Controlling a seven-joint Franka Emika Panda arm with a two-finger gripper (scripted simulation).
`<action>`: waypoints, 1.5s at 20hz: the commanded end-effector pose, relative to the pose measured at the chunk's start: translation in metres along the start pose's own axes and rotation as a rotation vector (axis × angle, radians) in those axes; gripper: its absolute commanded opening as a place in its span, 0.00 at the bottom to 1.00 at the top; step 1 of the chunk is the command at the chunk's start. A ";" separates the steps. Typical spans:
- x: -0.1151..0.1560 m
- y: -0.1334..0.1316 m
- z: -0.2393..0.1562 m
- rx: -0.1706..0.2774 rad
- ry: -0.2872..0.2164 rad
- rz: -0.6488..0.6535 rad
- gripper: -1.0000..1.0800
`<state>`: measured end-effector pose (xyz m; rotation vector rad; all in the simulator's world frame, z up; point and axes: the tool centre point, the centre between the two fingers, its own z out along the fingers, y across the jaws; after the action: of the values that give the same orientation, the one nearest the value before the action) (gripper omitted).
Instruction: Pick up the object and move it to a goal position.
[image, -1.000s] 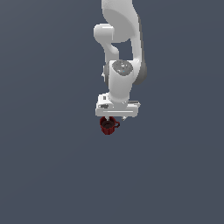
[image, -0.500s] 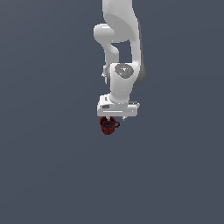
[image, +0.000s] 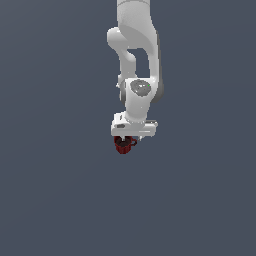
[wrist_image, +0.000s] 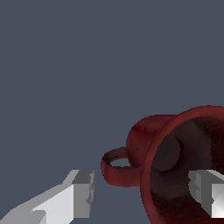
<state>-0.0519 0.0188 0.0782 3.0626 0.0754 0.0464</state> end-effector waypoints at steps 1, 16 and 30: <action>0.000 0.000 0.005 0.000 0.001 0.000 0.81; 0.000 -0.003 0.002 0.001 0.003 -0.003 0.00; -0.004 -0.043 -0.076 0.000 0.003 -0.003 0.00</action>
<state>-0.0598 0.0592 0.1365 3.0621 0.0791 0.0446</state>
